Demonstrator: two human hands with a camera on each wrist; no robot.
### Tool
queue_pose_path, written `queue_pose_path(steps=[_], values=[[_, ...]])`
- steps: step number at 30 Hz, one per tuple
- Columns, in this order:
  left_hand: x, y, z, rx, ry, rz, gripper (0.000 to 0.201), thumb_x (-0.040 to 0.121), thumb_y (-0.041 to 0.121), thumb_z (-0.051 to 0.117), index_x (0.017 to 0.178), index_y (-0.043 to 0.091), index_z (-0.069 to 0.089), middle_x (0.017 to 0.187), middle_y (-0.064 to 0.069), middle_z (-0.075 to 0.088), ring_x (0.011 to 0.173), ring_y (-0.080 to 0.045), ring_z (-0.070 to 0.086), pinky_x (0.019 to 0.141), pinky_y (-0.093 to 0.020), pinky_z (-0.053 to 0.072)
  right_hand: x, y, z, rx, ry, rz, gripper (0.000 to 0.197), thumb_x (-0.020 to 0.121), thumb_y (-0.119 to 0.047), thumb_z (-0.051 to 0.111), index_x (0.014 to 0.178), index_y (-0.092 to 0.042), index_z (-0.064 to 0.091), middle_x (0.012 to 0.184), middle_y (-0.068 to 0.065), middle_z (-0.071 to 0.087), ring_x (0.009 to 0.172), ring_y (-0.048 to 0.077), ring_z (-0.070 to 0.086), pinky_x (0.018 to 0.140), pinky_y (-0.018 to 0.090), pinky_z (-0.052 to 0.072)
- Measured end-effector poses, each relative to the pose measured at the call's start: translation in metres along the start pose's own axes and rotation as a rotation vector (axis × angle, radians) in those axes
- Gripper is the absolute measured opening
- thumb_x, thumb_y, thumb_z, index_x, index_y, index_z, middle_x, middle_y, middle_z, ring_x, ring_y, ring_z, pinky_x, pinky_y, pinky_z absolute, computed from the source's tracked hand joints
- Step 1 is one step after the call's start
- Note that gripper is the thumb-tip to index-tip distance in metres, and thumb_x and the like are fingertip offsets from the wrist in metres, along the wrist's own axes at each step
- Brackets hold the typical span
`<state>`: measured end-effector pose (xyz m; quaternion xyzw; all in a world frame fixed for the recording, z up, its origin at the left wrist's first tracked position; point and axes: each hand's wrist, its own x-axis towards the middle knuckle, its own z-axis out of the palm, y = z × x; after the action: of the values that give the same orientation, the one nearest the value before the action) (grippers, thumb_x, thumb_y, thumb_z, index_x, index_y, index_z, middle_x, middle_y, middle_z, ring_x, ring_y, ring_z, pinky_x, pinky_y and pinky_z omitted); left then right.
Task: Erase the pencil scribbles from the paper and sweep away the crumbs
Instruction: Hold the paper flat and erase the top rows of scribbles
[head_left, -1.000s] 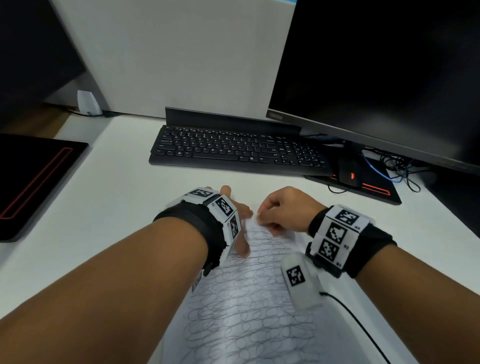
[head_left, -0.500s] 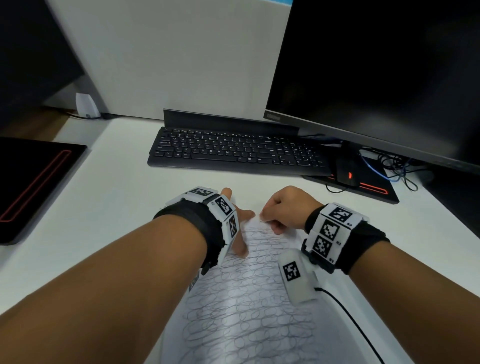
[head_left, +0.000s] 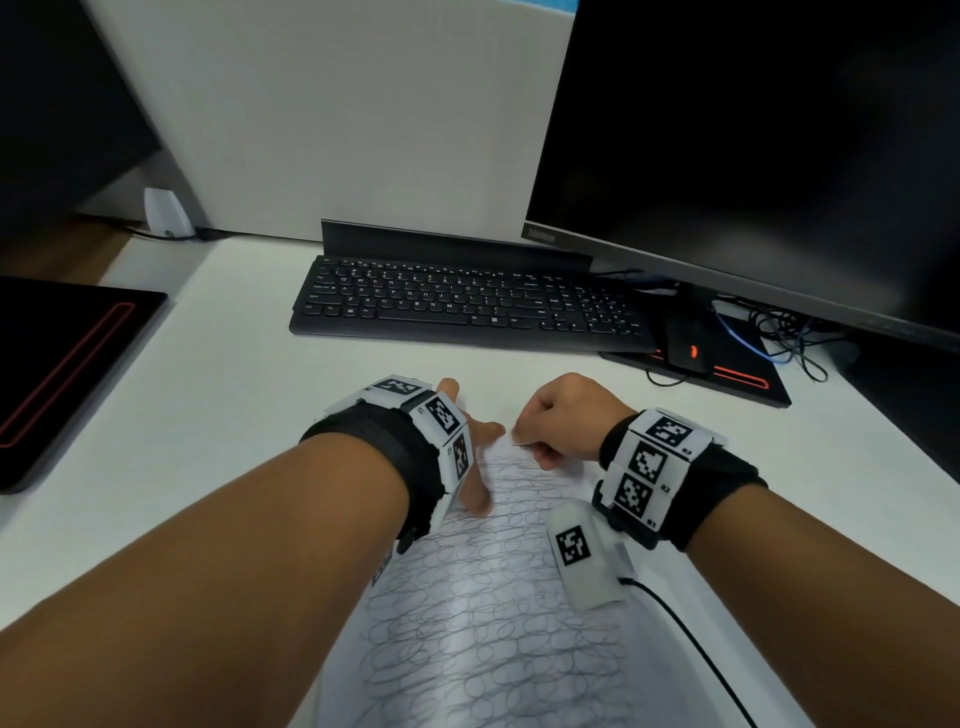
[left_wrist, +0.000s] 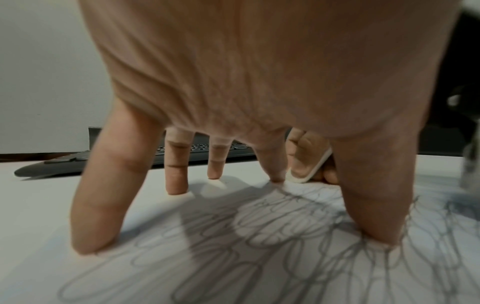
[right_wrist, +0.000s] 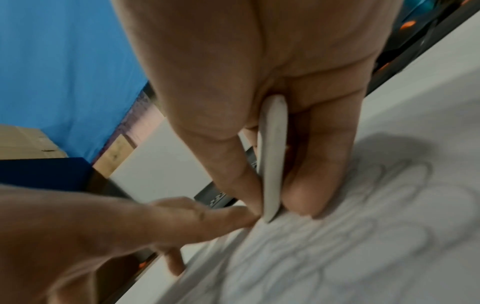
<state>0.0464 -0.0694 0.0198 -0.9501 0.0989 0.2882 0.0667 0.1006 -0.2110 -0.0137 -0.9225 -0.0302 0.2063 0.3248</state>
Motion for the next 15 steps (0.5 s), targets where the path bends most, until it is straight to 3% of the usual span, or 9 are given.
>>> queue_pose_path(steps=[3,7,10,15], values=[[-0.001,0.001,-0.001,-0.004,0.016,0.019,0.071,0.092,0.052,0.056,0.152,0.036,0.02,0.137,-0.006,0.036,0.125,-0.026,0.026,0.084,-0.034,0.031,-0.004,-0.002,0.005,-0.032,-0.073,-0.023,0.014,0.083,-0.012,0.071,0.081,0.002,0.071,0.071,0.013,0.071,0.061,0.02,0.064,0.079,0.043,0.061],[0.0,0.001,0.0,-0.007,0.009,-0.007,0.075,0.091,0.053,0.057,0.153,0.038,0.017,0.141,-0.009,0.029,0.131,-0.031,0.027,0.097,-0.039,0.037,0.001,-0.009,-0.004,-0.149,0.023,-0.036,0.012,0.081,-0.013,0.07,0.08,-0.002,0.074,0.076,0.012,0.075,0.06,0.017,0.063,0.078,0.038,0.061],[0.0,0.001,0.0,-0.015,0.015,0.009,0.071,0.092,0.051,0.057,0.152,0.037,0.021,0.139,-0.008,0.033,0.124,-0.026,0.026,0.093,-0.036,0.034,-0.003,-0.014,0.0,-0.208,-0.021,-0.056,0.008,0.081,-0.01,0.068,0.08,-0.004,0.073,0.074,0.01,0.074,0.057,0.017,0.062,0.075,0.035,0.06],[0.004,-0.004,0.004,-0.019,-0.003,-0.034,0.08,0.085,0.062,0.058,0.151,0.049,0.013,0.141,-0.006,0.026,0.132,-0.037,0.028,0.101,-0.045,0.037,0.002,-0.011,-0.01,-0.217,0.0,0.003,0.017,0.082,-0.014,0.07,0.087,0.002,0.074,0.081,0.014,0.076,0.078,0.029,0.074,0.08,0.043,0.061]])
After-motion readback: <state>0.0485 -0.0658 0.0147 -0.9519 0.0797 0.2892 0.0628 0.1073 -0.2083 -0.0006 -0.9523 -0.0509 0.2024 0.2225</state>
